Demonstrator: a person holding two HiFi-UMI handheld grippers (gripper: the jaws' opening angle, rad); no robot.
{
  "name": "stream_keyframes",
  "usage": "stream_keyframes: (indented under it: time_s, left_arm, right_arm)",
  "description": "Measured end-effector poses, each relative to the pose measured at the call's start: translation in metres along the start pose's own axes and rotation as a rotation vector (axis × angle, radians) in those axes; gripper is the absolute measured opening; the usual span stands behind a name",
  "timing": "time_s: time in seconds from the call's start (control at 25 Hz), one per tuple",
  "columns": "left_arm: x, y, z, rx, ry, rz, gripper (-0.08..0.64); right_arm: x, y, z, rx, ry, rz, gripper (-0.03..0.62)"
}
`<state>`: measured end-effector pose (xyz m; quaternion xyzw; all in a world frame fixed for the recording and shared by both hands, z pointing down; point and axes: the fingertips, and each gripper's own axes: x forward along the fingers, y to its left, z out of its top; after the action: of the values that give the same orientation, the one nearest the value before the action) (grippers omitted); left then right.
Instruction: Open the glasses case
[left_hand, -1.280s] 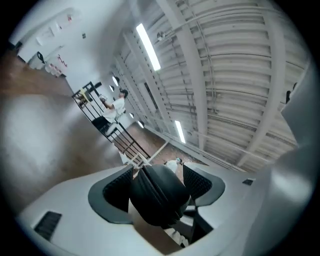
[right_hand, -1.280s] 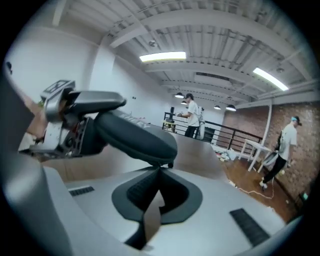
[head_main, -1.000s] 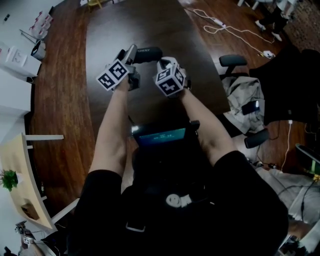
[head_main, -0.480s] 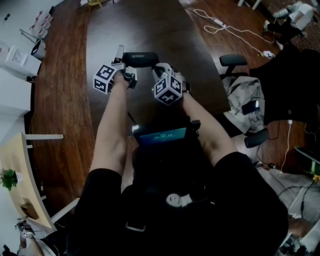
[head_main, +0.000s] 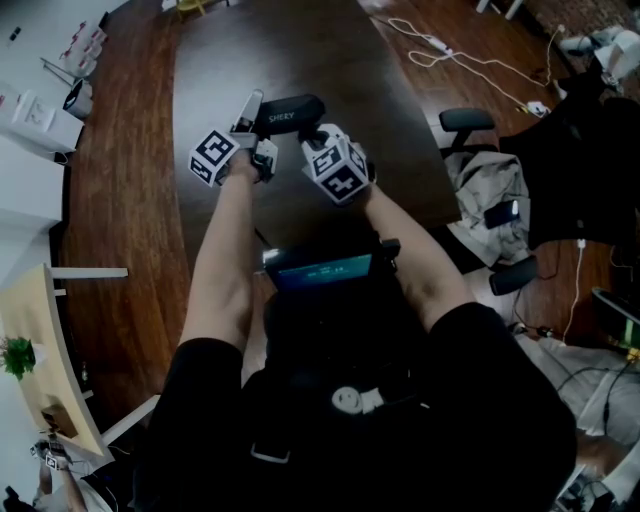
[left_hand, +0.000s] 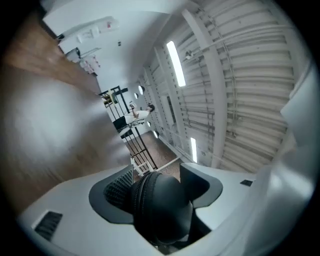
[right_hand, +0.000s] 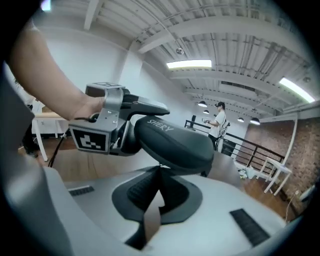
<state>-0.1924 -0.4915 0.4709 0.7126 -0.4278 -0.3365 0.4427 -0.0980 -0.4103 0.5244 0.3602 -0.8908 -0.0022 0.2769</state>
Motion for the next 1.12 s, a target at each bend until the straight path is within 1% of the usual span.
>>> stream_keyframes:
  time_s: [0.04, 0.12, 0.2, 0.28, 0.36, 0.44, 0.48, 0.52, 0.56, 0.68, 0.72, 0.84, 0.88, 0.96, 1.0, 1.04, 1.12]
  left_arm:
    - [0.001, -0.005, -0.002, 0.039, 0.016, -0.014, 0.268]
    - [0.005, -0.014, -0.005, 0.121, 0.046, -0.018, 0.264]
    - [0.009, -0.022, -0.007, 0.173, 0.075, -0.016, 0.262]
    - [0.013, -0.026, -0.009, 0.182, 0.104, -0.014, 0.262]
    - [0.014, -0.026, -0.009, 0.183, 0.130, -0.009, 0.261]
    - [0.011, -0.023, -0.008, 0.189, 0.161, 0.006, 0.259]
    - [0.010, -0.021, -0.009, 0.192, 0.181, 0.015, 0.259]
    - [0.009, -0.020, -0.012, 0.192, 0.204, 0.022, 0.259]
    - [0.009, -0.018, -0.015, 0.192, 0.228, 0.031, 0.259]
    - [0.006, -0.010, -0.023, 0.210, 0.313, 0.067, 0.258]
    - [0.005, -0.008, -0.027, 0.233, 0.359, 0.075, 0.259]
    - [0.003, -0.009, -0.040, 0.342, 0.505, 0.088, 0.258]
    - [0.003, -0.009, -0.043, 0.366, 0.535, 0.094, 0.258]
    - [0.001, -0.007, -0.043, 0.380, 0.550, 0.109, 0.258]
    - [0.002, -0.008, -0.042, 0.382, 0.531, 0.109, 0.258]
    - [0.003, -0.009, -0.038, 0.384, 0.491, 0.103, 0.258]
    - [0.006, -0.015, -0.027, 0.382, 0.361, 0.085, 0.268]
  right_arm:
    - [-0.001, -0.003, -0.002, 0.017, 0.001, -0.004, 0.006]
    - [-0.003, -0.009, -0.003, 0.052, 0.006, -0.021, 0.007]
    - [-0.005, -0.014, -0.004, 0.051, 0.018, -0.044, 0.008]
    - [-0.006, -0.024, -0.007, 0.039, 0.034, -0.086, 0.008]
    - [-0.009, -0.039, -0.013, 0.051, 0.060, -0.138, 0.008]
    - [-0.013, -0.052, -0.020, 0.057, 0.094, -0.179, 0.008]
    - [-0.015, -0.057, -0.022, 0.043, 0.111, -0.191, 0.008]
    - [-0.017, -0.060, -0.023, 0.006, 0.130, -0.200, 0.008]
    - [-0.019, -0.061, -0.023, -0.055, 0.152, -0.204, 0.008]
    - [-0.019, -0.049, -0.028, -0.316, 0.212, -0.171, 0.008]
    - [-0.020, -0.041, -0.030, -0.407, 0.225, -0.150, 0.008]
    - [-0.016, -0.020, -0.045, -0.690, 0.272, -0.088, 0.008]
    - [-0.015, -0.014, -0.050, -0.758, 0.283, -0.070, 0.008]
    - [-0.014, -0.005, -0.054, -0.832, 0.281, -0.039, 0.008]
    - [-0.013, -0.003, -0.056, -0.850, 0.280, -0.031, 0.008]
    - [-0.014, -0.002, -0.053, -0.839, 0.268, -0.032, 0.008]
    - [-0.018, 0.001, -0.037, -0.753, 0.220, -0.053, 0.008]
